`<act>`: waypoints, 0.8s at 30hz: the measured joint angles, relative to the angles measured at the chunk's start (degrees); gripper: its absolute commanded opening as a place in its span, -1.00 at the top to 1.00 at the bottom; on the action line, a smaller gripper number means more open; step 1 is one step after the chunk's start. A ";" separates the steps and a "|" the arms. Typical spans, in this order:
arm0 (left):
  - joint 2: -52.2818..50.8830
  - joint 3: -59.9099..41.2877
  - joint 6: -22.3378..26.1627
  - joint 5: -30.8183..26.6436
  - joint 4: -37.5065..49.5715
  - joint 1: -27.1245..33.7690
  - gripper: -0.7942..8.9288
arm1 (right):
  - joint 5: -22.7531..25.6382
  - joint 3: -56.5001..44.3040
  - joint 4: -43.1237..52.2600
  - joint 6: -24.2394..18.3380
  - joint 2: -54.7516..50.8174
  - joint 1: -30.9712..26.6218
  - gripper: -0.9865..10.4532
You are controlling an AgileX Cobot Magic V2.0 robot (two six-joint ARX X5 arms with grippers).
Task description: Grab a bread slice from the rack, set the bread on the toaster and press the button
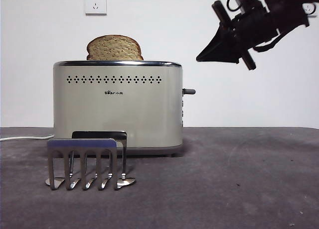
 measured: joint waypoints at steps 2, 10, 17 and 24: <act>0.04 0.00 0.00 0.02 -0.79 0.00 0.12 | 0.04 0.63 0.15 0.11 1.55 0.24 0.85; 0.11 0.00 0.00 0.00 -1.29 0.00 0.12 | 0.11 0.63 -0.07 0.09 7.30 1.68 0.85; 0.11 0.00 0.00 0.02 -2.34 0.00 0.12 | 1.11 0.85 0.72 -0.11 10.01 1.79 0.85; 0.11 0.00 0.00 0.02 -3.06 0.00 0.12 | 1.70 1.38 0.00 -1.22 13.38 1.79 0.85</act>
